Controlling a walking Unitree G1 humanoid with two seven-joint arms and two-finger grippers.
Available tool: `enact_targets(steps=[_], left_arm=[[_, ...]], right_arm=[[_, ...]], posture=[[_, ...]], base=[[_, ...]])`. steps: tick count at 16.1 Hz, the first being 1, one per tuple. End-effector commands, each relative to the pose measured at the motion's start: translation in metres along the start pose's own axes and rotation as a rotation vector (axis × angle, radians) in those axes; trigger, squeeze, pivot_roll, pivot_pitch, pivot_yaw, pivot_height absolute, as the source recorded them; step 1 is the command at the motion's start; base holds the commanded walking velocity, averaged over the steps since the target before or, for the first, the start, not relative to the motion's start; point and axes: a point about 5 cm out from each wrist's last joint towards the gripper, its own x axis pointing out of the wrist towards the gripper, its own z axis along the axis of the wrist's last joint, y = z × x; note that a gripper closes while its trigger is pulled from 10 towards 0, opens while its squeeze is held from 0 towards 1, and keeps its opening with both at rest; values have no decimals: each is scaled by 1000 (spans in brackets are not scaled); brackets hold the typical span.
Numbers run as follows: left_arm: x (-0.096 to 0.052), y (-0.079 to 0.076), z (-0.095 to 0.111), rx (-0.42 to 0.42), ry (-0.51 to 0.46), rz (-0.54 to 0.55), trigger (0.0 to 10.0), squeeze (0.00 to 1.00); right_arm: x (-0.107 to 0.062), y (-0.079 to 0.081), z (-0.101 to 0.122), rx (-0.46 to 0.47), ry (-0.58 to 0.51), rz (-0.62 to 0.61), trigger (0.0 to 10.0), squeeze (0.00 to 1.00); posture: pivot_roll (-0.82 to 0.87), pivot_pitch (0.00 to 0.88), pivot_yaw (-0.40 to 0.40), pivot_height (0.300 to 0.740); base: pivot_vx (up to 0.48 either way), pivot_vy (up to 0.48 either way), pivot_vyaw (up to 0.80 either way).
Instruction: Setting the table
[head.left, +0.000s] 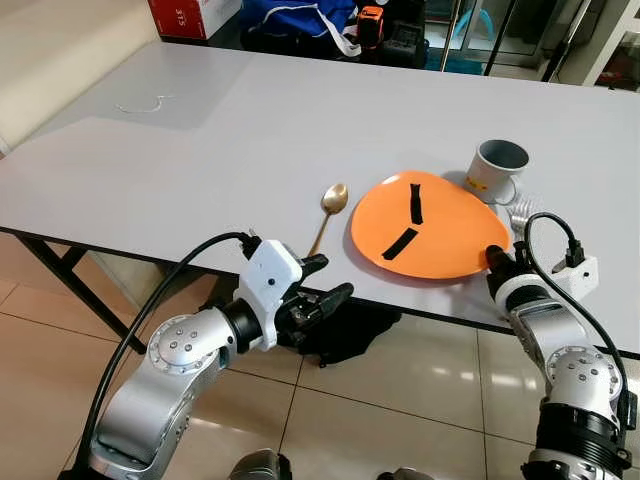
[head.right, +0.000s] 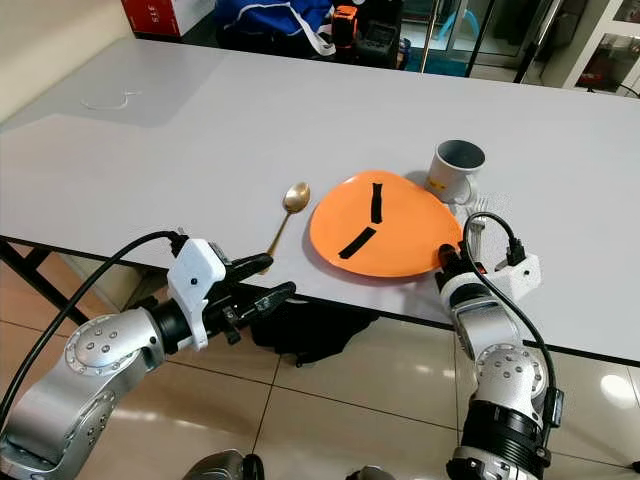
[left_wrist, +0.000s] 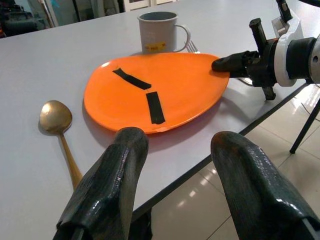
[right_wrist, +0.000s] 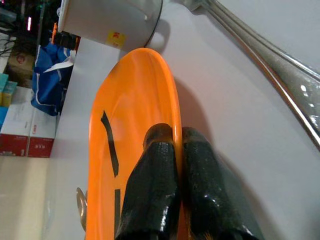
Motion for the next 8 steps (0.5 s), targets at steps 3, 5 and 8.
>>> enact_targets(steps=[3, 5, 8], left_arm=[[-1, -2, 5, 21, -7, -15, 10000, 0], [-2, -1, 5, 21, -5, -13, 10000, 0], [-2, -2, 5, 21, -5, -16, 10000, 0]], right_arm=[[-2, -7, -4, -4, 34, -33, 10000, 1000], [-3, -8, -5, -7, 44, -39, 10000, 1000], [-7, -10, -6, -2, 58, -40, 10000, 1000]], posture=[[69, 78, 20, 740], [70, 80, 19, 740], [65, 79, 22, 740]], base=[[0, 0, 0], [0, 0, 0], [0, 0, 0]])
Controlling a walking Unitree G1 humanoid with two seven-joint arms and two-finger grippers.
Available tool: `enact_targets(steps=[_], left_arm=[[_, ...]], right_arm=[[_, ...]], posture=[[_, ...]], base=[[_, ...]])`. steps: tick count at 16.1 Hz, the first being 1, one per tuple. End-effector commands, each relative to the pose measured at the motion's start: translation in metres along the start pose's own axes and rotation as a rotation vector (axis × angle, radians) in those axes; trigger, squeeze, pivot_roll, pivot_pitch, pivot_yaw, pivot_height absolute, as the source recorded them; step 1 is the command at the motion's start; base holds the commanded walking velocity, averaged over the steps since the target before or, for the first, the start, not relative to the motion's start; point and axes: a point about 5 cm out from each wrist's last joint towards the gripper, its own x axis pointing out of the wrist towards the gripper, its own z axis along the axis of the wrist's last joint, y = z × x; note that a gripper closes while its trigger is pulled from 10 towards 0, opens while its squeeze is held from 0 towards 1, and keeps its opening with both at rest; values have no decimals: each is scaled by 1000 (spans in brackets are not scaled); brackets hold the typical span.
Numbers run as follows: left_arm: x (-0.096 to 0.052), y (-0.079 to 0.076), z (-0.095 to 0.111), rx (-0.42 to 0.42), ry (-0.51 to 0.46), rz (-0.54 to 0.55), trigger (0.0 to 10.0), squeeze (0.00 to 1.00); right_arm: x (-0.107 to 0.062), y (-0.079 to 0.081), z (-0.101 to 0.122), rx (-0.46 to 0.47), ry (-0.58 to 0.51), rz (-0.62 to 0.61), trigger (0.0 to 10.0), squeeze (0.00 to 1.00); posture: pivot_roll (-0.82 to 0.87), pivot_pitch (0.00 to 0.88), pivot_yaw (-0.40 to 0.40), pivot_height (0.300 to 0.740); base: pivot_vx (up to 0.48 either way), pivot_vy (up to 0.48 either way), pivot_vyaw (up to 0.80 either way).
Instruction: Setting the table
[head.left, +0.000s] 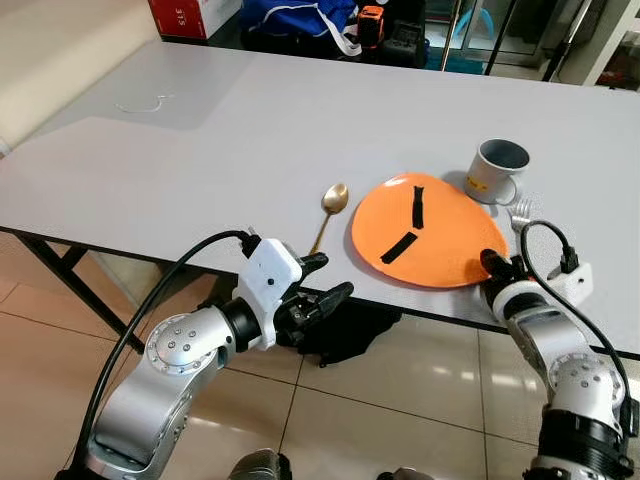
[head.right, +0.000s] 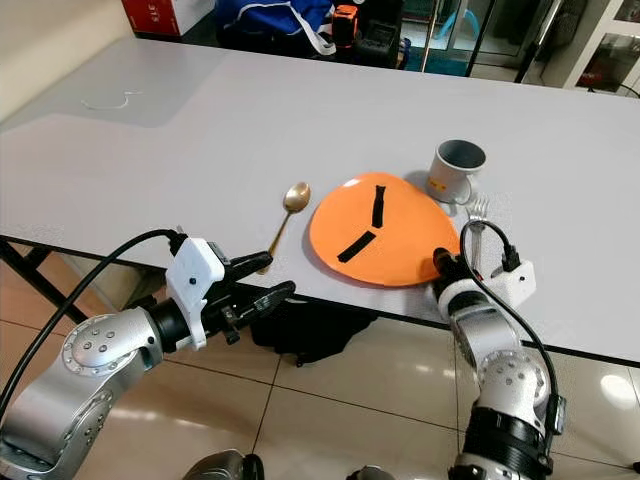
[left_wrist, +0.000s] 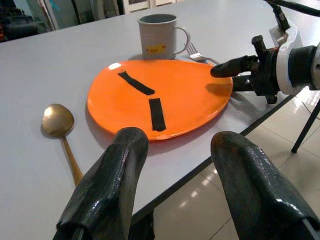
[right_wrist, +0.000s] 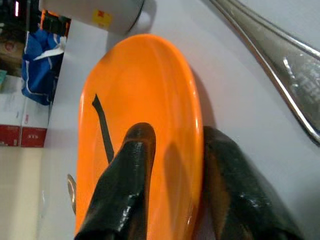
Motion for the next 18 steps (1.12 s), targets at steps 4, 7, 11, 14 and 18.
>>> enact_targets(steps=[4, 7, 11, 14, 18], left_arm=[[0, -3, 3, 6, 0, -15, 10000, 0], [-1, -4, 2, 6, 2, -18, 10000, 0], [-2, -6, 2, 6, 1, -23, 10000, 0], [-3, -5, 2, 13, -2, -11, 10000, 0], [-7, 2, 6, 50, -28, 64, 10000, 0]], right_arm=[[-6, -10, 2, 0, 11, -46, 10000, 0], [-15, -12, 4, -48, 33, -53, 10000, 0], [-28, -10, 2, -74, 70, 10, 10000, 0], [-34, -5, 1, -92, 83, 58, 10000, 0], [-63, 2, 11, -228, 97, 115, 10000, 0]], posture=[[64, 81, 21, 740], [62, 83, 19, 740], [58, 78, 20, 740], [55, 70, 17, 740], [61, 65, 4, 740]], base=[[0, 0, 0], [0, 0, 0], [0, 0, 0], [0, 0, 0], [0, 0, 0]])
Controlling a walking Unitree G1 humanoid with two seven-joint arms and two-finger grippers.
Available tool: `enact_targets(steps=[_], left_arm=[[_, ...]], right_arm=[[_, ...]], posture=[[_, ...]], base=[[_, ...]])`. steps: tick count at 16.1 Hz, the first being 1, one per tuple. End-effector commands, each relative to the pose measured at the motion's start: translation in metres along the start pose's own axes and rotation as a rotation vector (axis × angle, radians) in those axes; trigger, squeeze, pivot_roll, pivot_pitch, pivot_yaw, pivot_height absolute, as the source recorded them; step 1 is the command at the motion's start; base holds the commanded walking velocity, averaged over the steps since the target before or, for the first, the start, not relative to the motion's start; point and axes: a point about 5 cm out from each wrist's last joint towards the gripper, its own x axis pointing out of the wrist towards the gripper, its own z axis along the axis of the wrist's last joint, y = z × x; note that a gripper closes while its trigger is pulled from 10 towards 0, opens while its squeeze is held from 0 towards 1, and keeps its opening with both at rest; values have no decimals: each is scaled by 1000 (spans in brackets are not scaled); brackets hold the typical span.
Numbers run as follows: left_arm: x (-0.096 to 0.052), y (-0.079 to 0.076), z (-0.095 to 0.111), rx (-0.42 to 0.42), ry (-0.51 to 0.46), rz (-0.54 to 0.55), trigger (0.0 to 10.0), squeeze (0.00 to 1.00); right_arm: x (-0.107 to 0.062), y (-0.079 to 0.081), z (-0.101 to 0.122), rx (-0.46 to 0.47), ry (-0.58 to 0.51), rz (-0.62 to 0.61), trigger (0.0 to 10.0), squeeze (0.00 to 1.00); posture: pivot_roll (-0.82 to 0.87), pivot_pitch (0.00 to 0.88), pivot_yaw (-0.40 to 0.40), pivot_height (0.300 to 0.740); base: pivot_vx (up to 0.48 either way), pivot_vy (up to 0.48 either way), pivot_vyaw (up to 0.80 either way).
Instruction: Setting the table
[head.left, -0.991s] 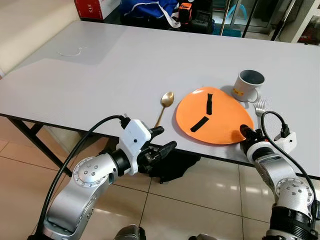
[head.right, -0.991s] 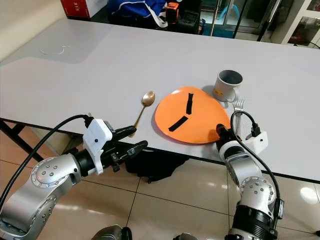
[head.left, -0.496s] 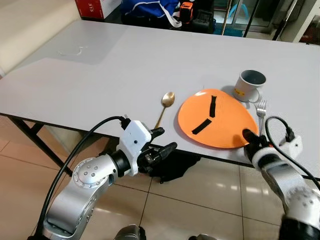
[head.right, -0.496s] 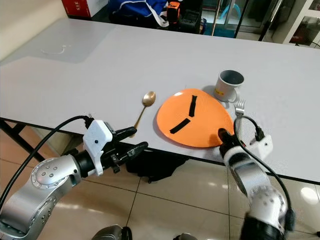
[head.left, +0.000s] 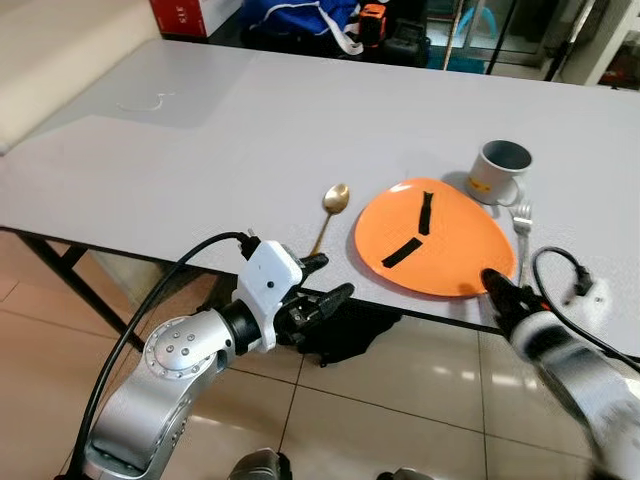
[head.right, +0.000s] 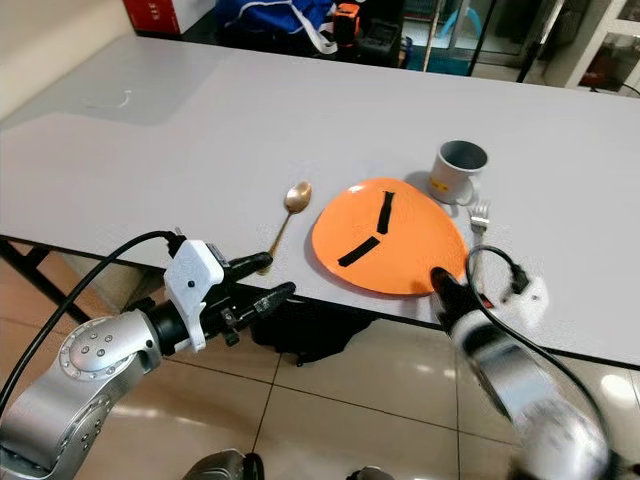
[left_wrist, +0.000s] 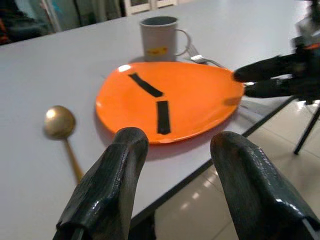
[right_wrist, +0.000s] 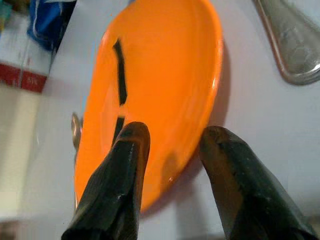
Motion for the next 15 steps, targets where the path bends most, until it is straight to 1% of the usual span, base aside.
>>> enact_targets(steps=[1, 2, 3, 4, 5, 6, 7, 8, 10, 11, 12, 13, 14, 15], left_arm=[[-4, 7, 5, 48, -22, 75, 10000, 0], [-4, 19, 9, 41, -53, 206, 10000, 0], [-2, 28, 16, 35, -94, 295, 10000, 0], [0, 34, 18, 45, -101, 352, 10000, 0], [4, 41, 18, 60, -90, 419, 10000, 0], [7, 47, 19, 72, -82, 465, 10000, 0], [8, 49, 20, 80, -80, 479, 10000, 0], [6, 49, 21, 82, -86, 491, 10000, 0], [6, 45, 21, 110, -90, 490, 10000, 0], [6, 44, 21, 109, -92, 490, 10000, 0], [6, 41, 21, 99, -98, 500, 10000, 0], [6, 39, 21, 90, -102, 510, 10000, 0], [6, 39, 20, 71, -107, 523, 10000, 0], [6, 40, 18, 60, -101, 538, 10000, 0]], right_arm=[[-11, 11, 7, -62, -12, 46, 10000, 0], [-21, 22, 14, -179, -47, 58, 10000, 0], [-30, 51, 24, -294, -154, 144, 10000, 0], [-33, 75, 27, -372, -246, 219, 10000, 0], [-30, 91, 21, -416, -277, 278, 10000, 0], [-23, 96, 8, -520, -262, 283, 10000, 0], [-20, 97, 3, -617, -264, 257, 10000, 0], [-16, 99, -2, -698, -296, 233, 10000, 0], [-9, 99, -13, -777, -350, 216, 10000, 0], [-8, 99, -16, -798, -356, 216, 10000, 0], [-5, 95, -21, -848, -365, 216, 10000, 0], [-1, 89, -24, -852, -363, 185, 10000, 0], [3, 84, -26, -831, -369, 157, 10000, 0], [5, 82, -29, -817, -376, 152, 10000, 0]], posture=[[58, 66, 5, 740], [50, 67, 9, 740], [43, 67, 11, 740], [37, 66, 12, 740], [36, 66, 13, 740], [39, 65, 11, 740], [45, 66, 6, 740], [43, 69, 6, 740], [43, 66, 1, 740], [43, 66, 1, 740], [56, 66, -5, 740], [57, 62, -4, 740], [54, 58, -7, 740], [48, 60, -6, 740]], base=[[0, 0, 0], [0, 0, 0], [0, 0, 0], [0, 0, 0], [0, 382, 0], [0, 480, 0], [0, 480, 0], [0, 480, 0], [0, 480, 0], [0, 480, 0], [0, 480, 0], [0, 480, 0], [0, 480, 0], [0, 480, -800]])
